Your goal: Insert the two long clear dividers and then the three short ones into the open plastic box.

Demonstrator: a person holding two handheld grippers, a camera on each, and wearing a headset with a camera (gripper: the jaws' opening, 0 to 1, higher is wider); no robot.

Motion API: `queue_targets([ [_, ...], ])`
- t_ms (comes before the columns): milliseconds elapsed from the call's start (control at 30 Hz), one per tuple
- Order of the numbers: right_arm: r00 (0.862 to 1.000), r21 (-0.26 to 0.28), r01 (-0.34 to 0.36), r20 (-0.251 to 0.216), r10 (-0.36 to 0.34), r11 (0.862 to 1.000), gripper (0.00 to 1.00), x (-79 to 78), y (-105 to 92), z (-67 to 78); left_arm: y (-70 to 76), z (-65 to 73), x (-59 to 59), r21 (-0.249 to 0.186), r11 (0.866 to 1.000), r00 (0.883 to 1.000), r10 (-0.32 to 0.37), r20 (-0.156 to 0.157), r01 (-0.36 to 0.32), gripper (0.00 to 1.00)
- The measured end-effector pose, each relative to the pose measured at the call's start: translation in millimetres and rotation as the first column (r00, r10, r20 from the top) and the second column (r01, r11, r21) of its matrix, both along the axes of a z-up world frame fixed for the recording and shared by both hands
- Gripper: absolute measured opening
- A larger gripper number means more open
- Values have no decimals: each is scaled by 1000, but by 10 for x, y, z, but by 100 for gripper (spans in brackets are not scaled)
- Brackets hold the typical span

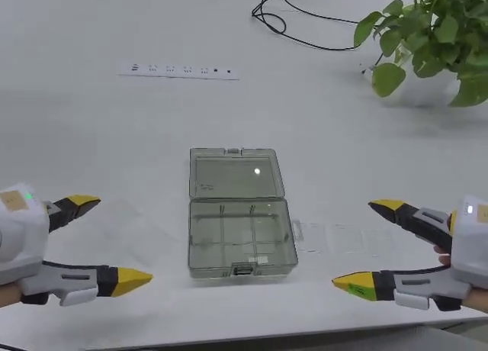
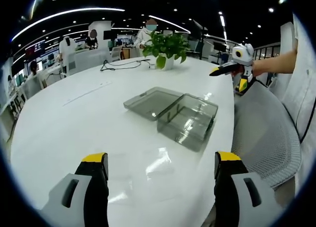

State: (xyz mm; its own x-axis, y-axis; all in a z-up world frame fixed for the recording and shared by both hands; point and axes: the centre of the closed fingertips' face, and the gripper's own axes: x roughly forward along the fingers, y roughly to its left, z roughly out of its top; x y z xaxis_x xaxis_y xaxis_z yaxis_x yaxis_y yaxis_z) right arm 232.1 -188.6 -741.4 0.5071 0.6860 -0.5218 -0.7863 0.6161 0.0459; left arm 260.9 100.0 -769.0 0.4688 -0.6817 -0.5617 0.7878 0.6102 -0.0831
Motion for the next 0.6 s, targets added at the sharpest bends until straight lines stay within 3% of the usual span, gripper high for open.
queue_targets([
  [267, 1000, 2, 9, -2, -9, 1000, 91, 9, -19, -19, 217, -102, 142, 60, 996, 997, 64, -32, -62, 80],
  [367, 1000, 4, 13, -4, -13, 1000, 91, 13, -23, -31, 315, -193, 172, 100, 991, 993, 98, -69, -91, 75],
  [400, 1000, 4, 12, -5, -12, 1000, 91, 14, -25, -36, 315, -190, 196, 97, 991, 994, 93, -60, -87, 74],
  [600, 1000, 7, 15, -6, -15, 1000, 91, 19, -29, -41, 452, -314, 264, 164, 979, 984, 141, -108, -122, 65],
])
